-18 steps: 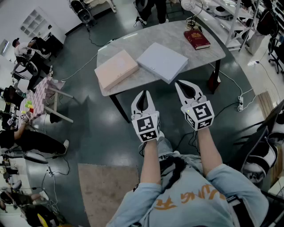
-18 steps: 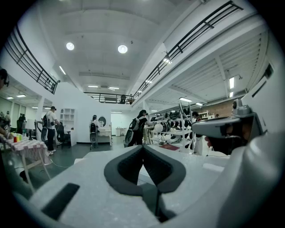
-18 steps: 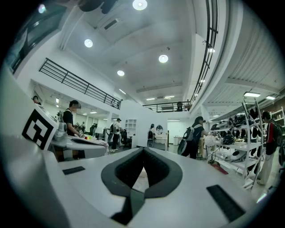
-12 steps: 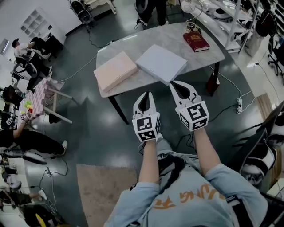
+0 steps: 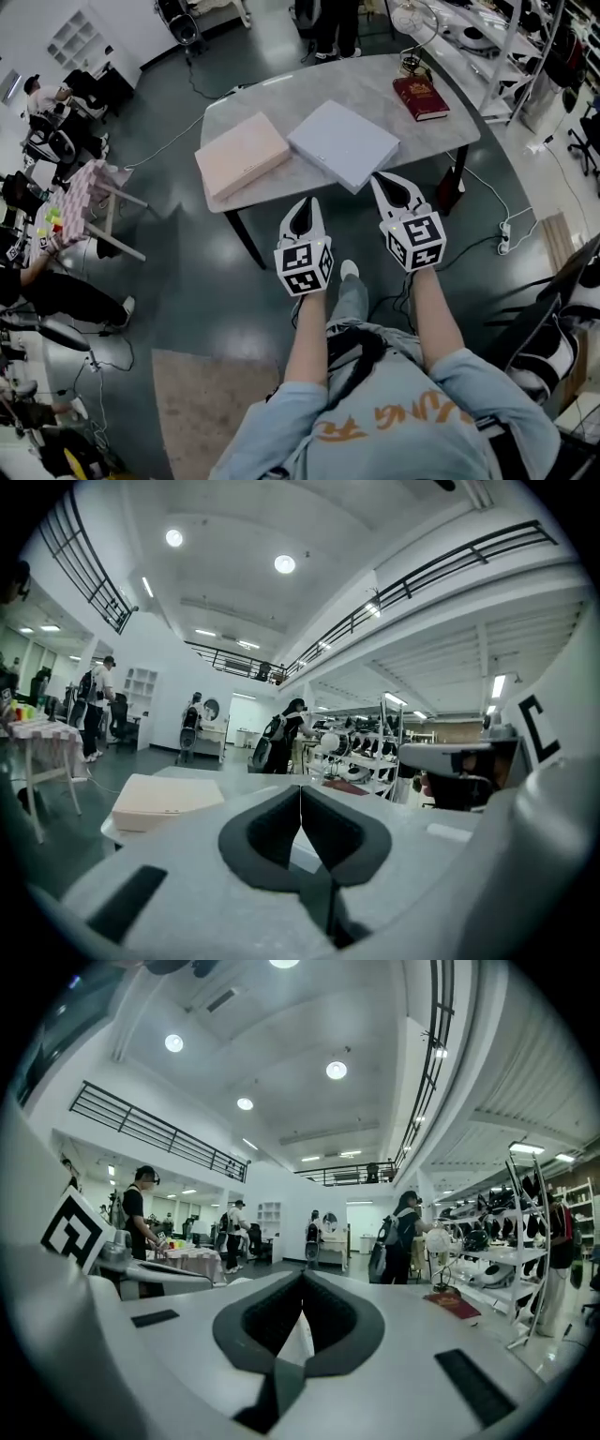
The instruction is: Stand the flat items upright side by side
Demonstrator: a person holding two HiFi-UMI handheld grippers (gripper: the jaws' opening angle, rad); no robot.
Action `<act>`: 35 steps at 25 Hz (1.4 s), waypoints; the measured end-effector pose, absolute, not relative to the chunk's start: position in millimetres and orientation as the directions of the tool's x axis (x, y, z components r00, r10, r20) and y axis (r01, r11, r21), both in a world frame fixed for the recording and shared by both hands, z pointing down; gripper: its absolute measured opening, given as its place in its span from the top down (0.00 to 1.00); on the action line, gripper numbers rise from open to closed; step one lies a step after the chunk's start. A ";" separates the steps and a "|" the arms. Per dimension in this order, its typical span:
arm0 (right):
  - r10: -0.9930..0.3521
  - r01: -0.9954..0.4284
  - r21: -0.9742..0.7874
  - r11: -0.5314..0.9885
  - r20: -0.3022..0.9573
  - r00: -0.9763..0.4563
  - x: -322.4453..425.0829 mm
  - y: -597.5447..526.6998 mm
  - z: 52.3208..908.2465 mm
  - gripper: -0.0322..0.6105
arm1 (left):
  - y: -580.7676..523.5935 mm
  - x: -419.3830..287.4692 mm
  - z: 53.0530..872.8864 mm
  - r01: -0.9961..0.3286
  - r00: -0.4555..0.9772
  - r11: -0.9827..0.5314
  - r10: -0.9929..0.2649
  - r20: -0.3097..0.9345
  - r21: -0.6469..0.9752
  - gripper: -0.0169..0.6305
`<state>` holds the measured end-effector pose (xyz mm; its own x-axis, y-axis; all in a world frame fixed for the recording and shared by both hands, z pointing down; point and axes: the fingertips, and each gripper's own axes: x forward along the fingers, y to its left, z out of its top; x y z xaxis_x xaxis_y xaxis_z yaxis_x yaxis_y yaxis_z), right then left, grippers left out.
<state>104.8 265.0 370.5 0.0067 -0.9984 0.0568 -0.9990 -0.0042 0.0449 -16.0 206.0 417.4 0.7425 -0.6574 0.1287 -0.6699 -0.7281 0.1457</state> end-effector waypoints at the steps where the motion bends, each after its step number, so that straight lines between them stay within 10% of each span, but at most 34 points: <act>1: -0.998 -0.999 0.037 -0.018 0.064 0.021 112.2 260.9 374.4 0.95 | 202.0 -10.9 420.1 -0.670 0.742 -0.729 -0.657 0.132 0.141 0.96; 35: -0.951 -0.997 0.072 0.012 0.308 0.011 245.3 30.7 434.7 0.95 | -28.8 107.4 491.8 -0.703 0.711 -0.641 -0.632 0.307 0.308 0.96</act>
<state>245.3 30.7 434.7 0.0109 -0.9513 0.3080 -0.9973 0.0120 0.0723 107.4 -28.8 491.8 0.7114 -0.6323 0.3067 -0.7028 -0.6414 0.3077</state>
